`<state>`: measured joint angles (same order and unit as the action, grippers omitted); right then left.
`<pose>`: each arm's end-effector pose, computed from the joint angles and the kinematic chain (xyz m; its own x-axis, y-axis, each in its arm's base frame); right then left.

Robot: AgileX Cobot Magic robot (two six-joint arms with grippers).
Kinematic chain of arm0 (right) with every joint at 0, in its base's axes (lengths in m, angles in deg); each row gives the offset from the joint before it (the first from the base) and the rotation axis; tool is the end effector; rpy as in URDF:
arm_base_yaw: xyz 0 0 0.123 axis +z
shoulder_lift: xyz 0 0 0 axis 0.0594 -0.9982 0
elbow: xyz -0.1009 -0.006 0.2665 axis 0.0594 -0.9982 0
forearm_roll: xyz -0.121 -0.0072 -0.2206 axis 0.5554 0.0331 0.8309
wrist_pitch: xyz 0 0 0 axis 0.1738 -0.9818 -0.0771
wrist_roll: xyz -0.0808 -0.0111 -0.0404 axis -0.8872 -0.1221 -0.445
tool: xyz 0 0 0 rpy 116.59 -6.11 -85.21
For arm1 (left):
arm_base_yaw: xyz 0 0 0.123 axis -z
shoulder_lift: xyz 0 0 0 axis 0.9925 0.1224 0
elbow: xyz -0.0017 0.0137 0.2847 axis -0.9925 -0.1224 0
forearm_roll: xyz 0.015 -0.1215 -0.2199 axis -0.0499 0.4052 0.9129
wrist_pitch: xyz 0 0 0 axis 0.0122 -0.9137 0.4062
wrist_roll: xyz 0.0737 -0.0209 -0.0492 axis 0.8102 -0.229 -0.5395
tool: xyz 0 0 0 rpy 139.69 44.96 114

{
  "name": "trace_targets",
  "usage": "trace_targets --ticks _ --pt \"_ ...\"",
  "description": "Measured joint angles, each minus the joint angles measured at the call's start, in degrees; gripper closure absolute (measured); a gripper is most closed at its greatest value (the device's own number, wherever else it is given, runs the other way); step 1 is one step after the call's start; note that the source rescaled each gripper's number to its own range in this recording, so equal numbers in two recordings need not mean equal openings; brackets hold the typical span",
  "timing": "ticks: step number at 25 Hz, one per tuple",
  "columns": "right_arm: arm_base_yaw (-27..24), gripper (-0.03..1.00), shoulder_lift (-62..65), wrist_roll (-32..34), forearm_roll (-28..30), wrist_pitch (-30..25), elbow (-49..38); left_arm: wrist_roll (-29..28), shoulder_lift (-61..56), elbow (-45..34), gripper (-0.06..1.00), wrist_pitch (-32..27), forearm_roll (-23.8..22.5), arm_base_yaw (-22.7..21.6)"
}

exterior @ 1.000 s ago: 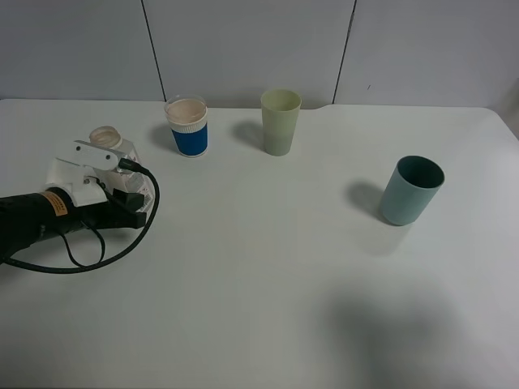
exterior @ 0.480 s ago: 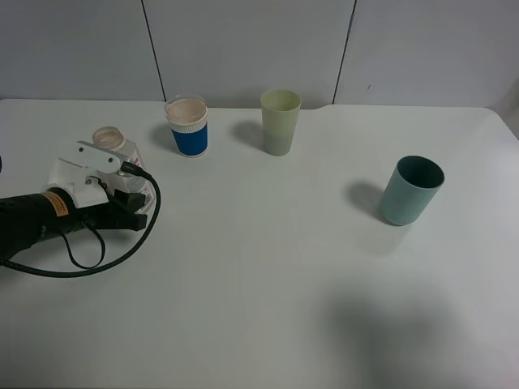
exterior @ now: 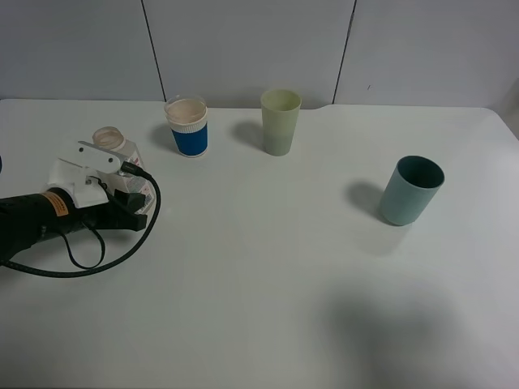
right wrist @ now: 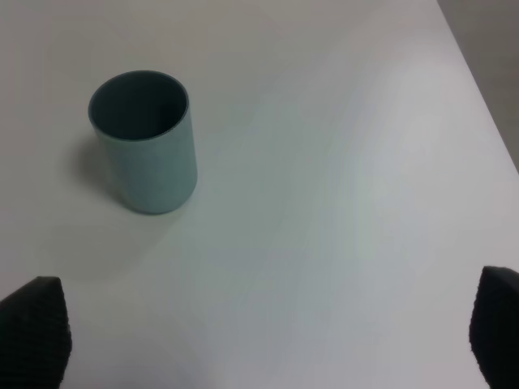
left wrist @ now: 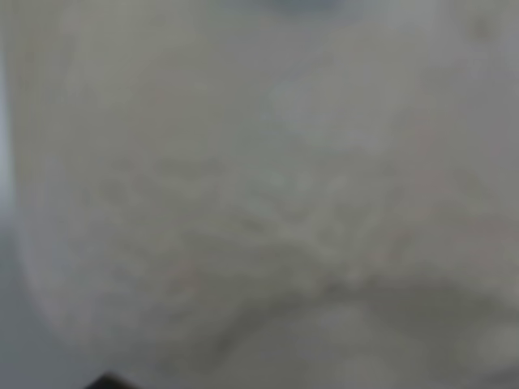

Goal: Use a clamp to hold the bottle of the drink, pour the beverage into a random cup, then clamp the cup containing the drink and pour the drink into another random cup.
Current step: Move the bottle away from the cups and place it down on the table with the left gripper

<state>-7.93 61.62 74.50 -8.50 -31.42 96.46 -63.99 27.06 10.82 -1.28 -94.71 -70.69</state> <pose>-0.0066 0.0013 0.2786 -0.4575 -0.0247 -0.8889 0.0440 0.9978 -0.0504 0.2407 -0.0653 0.0887 -0.4995 0.1890 -0.8454 0.3656 0.9307 -0.0079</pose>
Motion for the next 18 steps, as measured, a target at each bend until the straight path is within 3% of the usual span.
trace_targets --ticks 18 --pt "0.0 0.0 0.0 0.0 0.0 0.0 0.0 3.1 1.9 0.1 0.94 2.3 -0.2 0.0"
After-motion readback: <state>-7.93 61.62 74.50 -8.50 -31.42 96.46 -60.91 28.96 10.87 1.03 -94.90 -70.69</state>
